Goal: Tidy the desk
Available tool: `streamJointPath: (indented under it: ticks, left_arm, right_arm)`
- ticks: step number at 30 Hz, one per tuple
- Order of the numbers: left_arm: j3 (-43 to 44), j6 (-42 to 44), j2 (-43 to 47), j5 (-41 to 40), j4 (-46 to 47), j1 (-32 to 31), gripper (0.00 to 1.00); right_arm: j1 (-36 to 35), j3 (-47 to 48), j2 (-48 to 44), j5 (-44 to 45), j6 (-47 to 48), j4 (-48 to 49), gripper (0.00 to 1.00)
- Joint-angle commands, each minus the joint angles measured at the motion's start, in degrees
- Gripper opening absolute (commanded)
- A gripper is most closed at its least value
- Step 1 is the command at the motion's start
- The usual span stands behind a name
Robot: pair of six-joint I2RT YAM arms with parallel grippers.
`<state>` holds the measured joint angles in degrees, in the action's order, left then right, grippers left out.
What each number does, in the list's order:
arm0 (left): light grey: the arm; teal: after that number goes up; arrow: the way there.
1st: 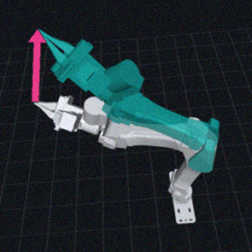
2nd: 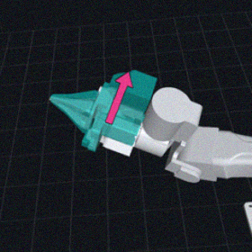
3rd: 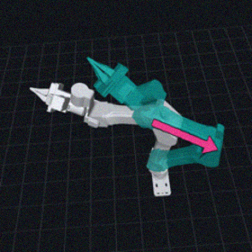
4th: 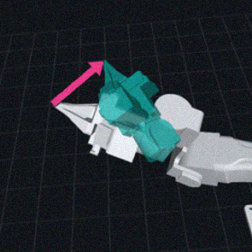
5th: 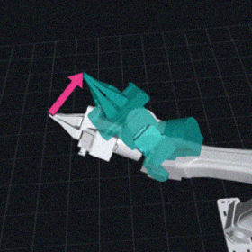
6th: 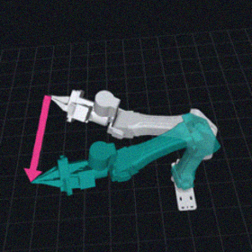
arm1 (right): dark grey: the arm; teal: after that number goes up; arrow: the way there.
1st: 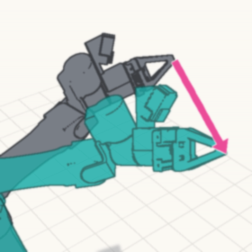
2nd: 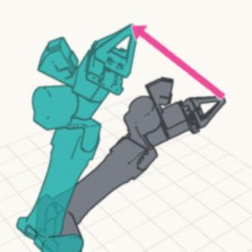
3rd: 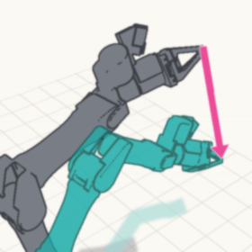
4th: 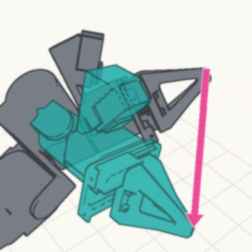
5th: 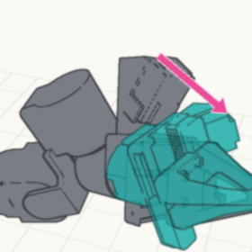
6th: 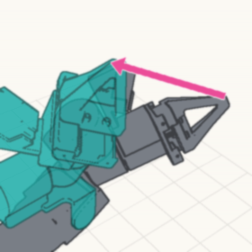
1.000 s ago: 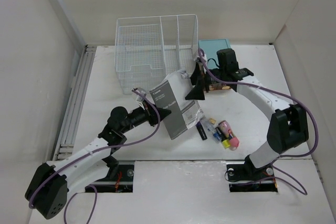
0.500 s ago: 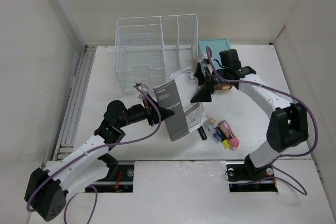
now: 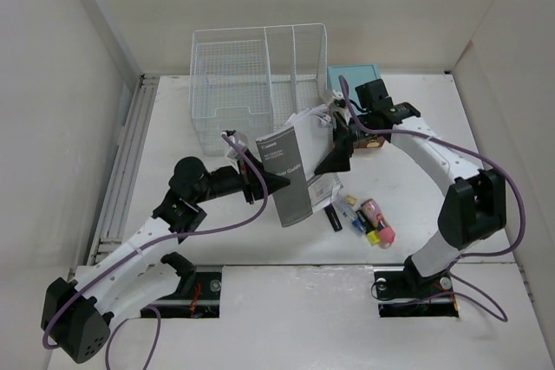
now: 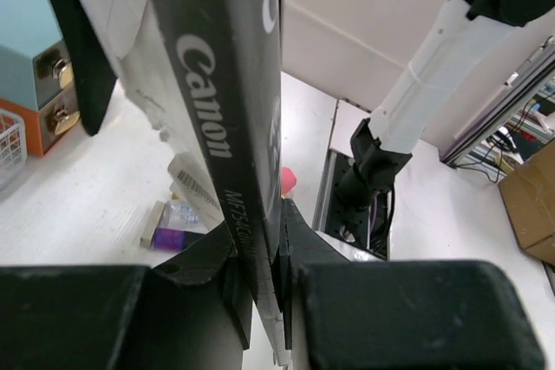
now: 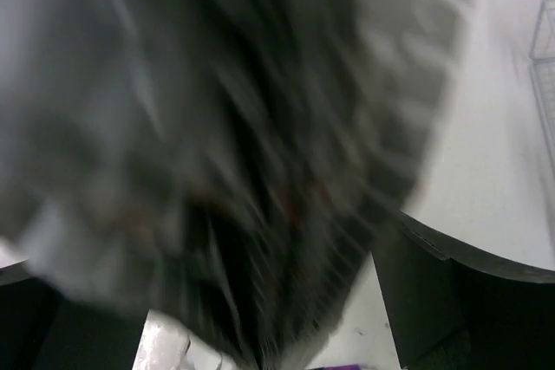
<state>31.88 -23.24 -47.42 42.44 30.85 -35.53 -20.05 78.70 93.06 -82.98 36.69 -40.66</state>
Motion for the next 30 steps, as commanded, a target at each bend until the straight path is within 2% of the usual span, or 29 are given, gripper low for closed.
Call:
streamJointPath:
  ticks: [1,3,5,7,8,10,16,23,27,30]
  left_arm:
    - [2.7,2.0,0.9,-1.6,6.3,0.1,0.00]
    - [2.1,2.6,0.9,-2.8,5.8,0.1,0.00]
    - [1.6,2.6,1.5,-3.6,5.8,0.1,0.00]
    - [1.6,3.2,2.0,-4.5,4.6,0.1,0.00]
    - [1.6,3.2,2.0,-5.2,4.6,0.1,0.00]
    - [1.6,3.7,2.6,-5.9,4.0,0.1,0.00]
    - [2.7,4.3,3.8,-7.7,2.2,0.1,0.00]
    - [2.0,4.3,5.4,-8.9,1.6,0.1,0.00]
    - [0.9,3.7,5.4,-8.9,2.9,0.1,0.00]
    - [0.4,3.2,4.9,-8.9,4.2,0.1,0.00]
  right_arm:
    - [-1.1,2.4,-3.6,-10.4,2.6,-0.4,0.99]
    - [-1.1,2.4,-3.6,-10.4,2.6,-0.4,0.97]
    - [-1.1,2.4,-3.6,-10.4,2.6,-0.4,0.89]
    - [-1.1,2.4,-4.1,-10.4,3.8,-0.4,0.75]
    - [-1.1,2.4,-4.1,-10.4,4.4,-1.7,0.57]
    - [-1.1,2.4,-4.1,-10.4,7.1,-4.0,0.49]
    - [-1.1,1.9,-4.6,-10.4,9.0,-6.3,0.49]
    - [-0.6,1.9,-5.2,-10.4,10.6,-8.2,0.66]
    - [-0.1,1.9,-5.2,-10.4,11.7,-8.8,0.66]
    - [-0.1,2.4,-5.2,-10.4,12.5,-9.5,0.56]
